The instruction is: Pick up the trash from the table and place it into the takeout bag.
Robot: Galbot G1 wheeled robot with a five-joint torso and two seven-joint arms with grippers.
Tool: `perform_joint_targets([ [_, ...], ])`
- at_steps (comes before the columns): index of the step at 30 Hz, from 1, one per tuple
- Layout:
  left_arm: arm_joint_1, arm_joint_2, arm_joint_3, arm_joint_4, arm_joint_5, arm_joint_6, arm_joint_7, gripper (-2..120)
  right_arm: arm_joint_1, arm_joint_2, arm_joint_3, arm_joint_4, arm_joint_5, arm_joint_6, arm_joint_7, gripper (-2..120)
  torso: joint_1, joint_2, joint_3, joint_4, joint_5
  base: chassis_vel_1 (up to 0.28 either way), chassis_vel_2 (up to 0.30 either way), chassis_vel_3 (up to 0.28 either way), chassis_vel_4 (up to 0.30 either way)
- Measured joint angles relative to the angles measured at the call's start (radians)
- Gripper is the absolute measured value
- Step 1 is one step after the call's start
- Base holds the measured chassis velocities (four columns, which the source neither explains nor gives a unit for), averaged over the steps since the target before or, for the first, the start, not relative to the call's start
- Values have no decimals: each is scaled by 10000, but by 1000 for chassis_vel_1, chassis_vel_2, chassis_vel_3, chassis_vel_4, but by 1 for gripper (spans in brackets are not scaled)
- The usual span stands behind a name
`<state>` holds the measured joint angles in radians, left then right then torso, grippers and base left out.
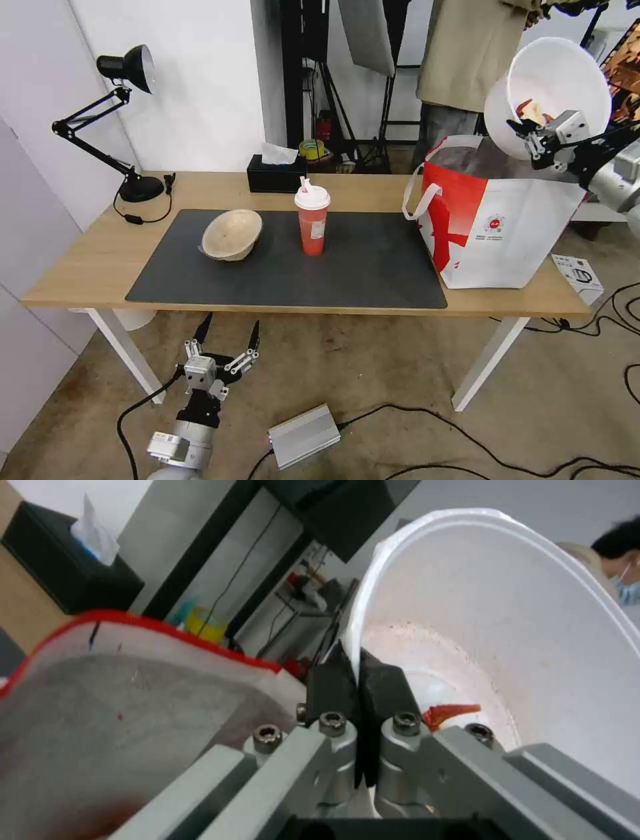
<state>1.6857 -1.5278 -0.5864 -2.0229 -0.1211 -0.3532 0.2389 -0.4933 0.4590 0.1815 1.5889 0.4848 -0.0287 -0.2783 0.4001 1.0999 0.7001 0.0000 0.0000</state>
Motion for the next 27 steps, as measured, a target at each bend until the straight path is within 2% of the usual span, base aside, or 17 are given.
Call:
perform_joint_targets([
  [27,-33,-119,43,227,143,-67,55,100,23,808,-249,-990,-607,343,-36,0,0,0,0,0,0,0,0,0,0],
])
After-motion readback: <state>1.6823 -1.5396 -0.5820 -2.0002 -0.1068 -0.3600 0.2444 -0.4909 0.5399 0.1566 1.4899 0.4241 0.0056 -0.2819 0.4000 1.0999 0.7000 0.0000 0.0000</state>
